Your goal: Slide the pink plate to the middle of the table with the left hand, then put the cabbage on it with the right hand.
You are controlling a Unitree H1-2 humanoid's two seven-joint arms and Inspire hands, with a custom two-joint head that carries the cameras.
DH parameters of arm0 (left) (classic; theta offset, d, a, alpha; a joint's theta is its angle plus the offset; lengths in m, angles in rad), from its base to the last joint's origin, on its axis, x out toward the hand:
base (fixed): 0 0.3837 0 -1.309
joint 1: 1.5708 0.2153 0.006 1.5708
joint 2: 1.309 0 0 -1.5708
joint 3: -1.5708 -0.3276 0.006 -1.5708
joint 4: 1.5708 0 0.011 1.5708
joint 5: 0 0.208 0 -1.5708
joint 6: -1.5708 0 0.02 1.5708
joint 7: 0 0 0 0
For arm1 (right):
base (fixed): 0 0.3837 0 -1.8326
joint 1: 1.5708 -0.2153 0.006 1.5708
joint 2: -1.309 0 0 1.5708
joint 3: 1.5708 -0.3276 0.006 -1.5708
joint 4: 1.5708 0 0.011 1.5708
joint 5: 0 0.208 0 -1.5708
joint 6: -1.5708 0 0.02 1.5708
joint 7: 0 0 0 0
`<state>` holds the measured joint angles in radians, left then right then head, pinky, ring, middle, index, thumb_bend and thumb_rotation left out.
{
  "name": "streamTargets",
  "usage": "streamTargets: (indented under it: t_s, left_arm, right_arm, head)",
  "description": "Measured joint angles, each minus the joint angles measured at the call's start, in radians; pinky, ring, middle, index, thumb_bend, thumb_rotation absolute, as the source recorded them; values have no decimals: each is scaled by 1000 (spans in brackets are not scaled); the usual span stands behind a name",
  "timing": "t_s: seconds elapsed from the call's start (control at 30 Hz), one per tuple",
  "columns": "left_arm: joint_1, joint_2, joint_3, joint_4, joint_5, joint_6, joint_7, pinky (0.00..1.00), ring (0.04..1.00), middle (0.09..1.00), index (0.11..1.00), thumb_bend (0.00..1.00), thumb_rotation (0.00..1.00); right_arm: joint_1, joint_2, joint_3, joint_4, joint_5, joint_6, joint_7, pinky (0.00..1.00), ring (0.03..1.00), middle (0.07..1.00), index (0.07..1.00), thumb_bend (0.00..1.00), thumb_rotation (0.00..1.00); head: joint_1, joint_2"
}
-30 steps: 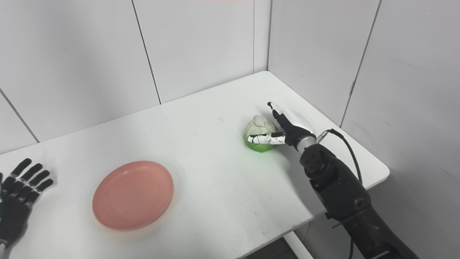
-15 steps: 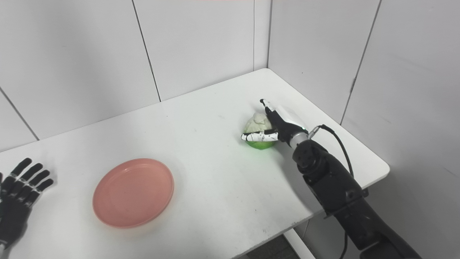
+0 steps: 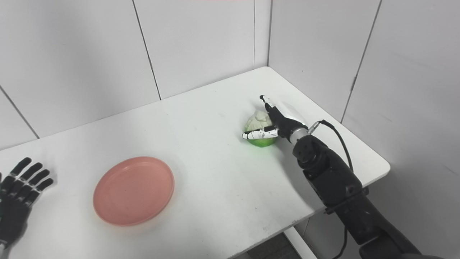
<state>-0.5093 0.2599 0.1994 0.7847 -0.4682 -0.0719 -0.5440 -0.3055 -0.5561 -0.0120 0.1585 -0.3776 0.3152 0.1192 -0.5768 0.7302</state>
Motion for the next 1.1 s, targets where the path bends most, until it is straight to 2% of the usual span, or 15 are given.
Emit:
streamTargets:
  t_s: [0.17,0.27,0.33,0.37,0.5,0.63,0.7,0.73,0.8,0.83,0.9,0.93,1.0,1.1]
  left_arm:
    - [4,0,2,-7,0,3,6,705,752,767,770,659,800]
    - [4,0,1,-8,0,3,7,711,757,772,774,655,812]
    - [4,0,1,-8,0,3,7,712,759,773,776,655,817]
    - [4,-1,1,-9,0,3,7,711,759,773,776,656,818]
    - [5,-1,0,-12,0,3,7,710,758,772,774,657,813]
    - [9,-1,1,-18,0,6,9,718,765,780,783,671,805]
    - [13,-1,0,-26,0,8,11,718,766,780,784,673,805]
    - [15,-1,-1,-30,0,9,12,719,765,780,784,672,808]
    - [18,-1,-2,-34,0,11,14,719,764,779,784,669,810]
    - [19,-1,-2,-36,0,11,14,720,764,779,784,667,809]
    - [20,-1,-1,-38,0,13,14,722,765,779,783,667,805]
    - [21,-1,-2,-40,0,13,15,722,765,779,783,667,805]
    - [23,-1,-2,-44,0,15,16,725,768,781,786,668,803]
    - [26,-1,-2,-50,0,18,16,727,767,778,785,675,799]
  right_arm:
    - [-1,-2,-1,8,6,-8,-3,842,897,915,928,1000,315]
    - [0,0,-4,8,8,-8,-9,774,832,847,862,1000,201]
    - [0,4,-7,9,9,-10,-22,755,809,823,838,996,169]
    - [0,4,-10,11,10,-13,-27,713,767,784,791,979,114]
    - [4,4,-15,15,12,-32,-55,630,684,700,700,953,21]
    - [5,4,-17,13,11,-32,-70,571,608,618,614,912,0]
    - [5,3,-16,12,5,-32,-78,598,625,605,593,909,0]
    - [5,3,-16,10,-1,-32,-84,610,623,589,531,681,77]
    - [4,2,-12,3,-6,-30,-87,629,628,581,499,564,116]
    - [4,1,-12,-4,-11,-29,-89,581,597,569,492,539,124]
    - [3,0,-8,-6,-19,-21,-89,537,534,504,483,531,16]
    - [3,0,-8,-6,-23,-18,-89,538,532,501,483,531,13]
    - [2,1,-8,-6,-25,-16,-93,462,486,482,493,530,2]
    - [2,6,-10,-5,-24,-15,-102,404,448,470,503,528,0]
  head:
    - [0,0]
    - [2,3]
    - [2,5]
    - [2,5]
    - [2,5]
    - [2,8]
    - [2,8]
    - [2,8]
    - [2,8]
    - [2,8]
    - [5,9]
    - [5,9]
    - [5,9]
    - [11,9]
